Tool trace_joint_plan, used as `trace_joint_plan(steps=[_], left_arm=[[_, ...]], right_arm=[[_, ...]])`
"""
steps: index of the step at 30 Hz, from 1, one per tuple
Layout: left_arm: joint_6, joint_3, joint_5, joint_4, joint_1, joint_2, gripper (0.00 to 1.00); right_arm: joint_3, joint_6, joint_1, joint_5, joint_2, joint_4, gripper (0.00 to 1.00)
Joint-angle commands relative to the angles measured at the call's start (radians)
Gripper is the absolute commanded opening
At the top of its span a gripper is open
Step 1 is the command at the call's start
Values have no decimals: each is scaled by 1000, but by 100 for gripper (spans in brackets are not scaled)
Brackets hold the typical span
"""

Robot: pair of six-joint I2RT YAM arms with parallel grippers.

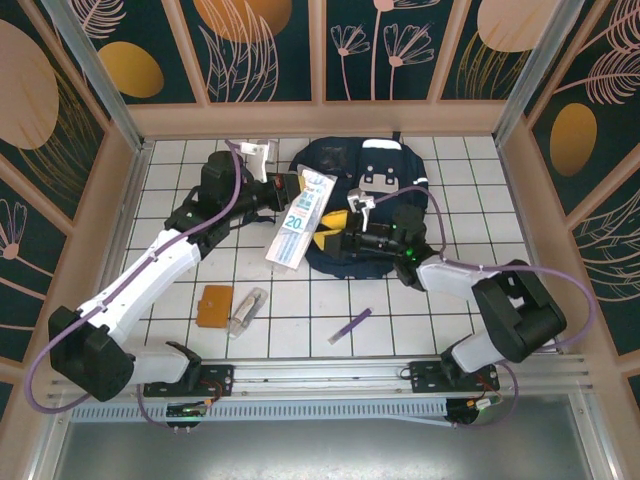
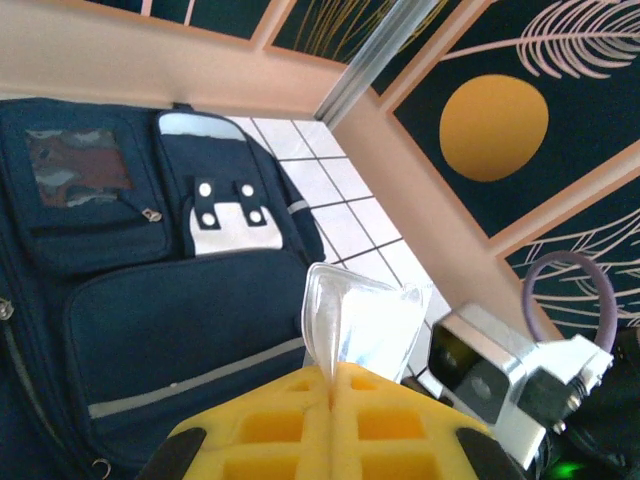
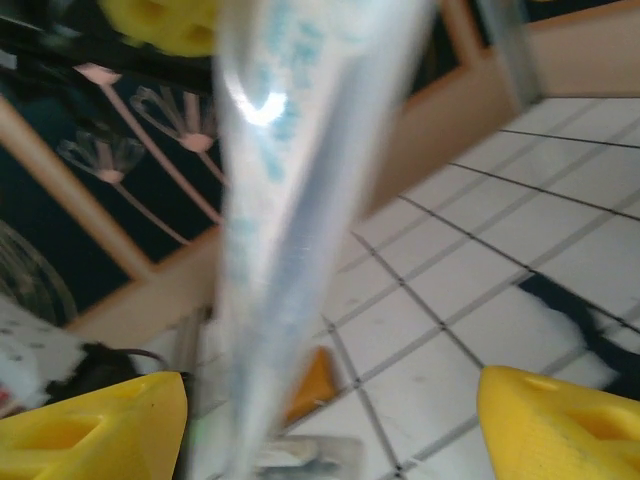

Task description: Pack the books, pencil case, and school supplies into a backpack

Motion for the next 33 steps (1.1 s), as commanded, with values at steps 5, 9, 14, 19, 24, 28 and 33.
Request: trace_joint_plan(steps=[5, 9, 14, 19, 24, 28, 33], left_arm=[[-91, -63, 71, 211, 6, 6, 0], [-148, -103, 160, 315, 7, 12, 1], [-77, -82, 193, 270, 6, 31, 39], [308, -61, 165, 128, 6, 45, 61], [865, -44, 29, -17, -75, 136, 63], [1088, 62, -140, -116, -139, 301, 67], [1253, 174, -196, -201, -172, 483, 71]], right_arm=[[43, 318, 9, -116, 150, 397, 68], [104, 369, 15, -116, 219, 495, 43], [124, 580, -12, -60, 301, 708, 0], [3, 590, -156, 77, 178, 532, 0], [41, 375, -322, 274, -45, -180, 0], [67, 318, -434, 441, -153, -454, 0], [133, 292, -564, 488, -203, -735, 0]])
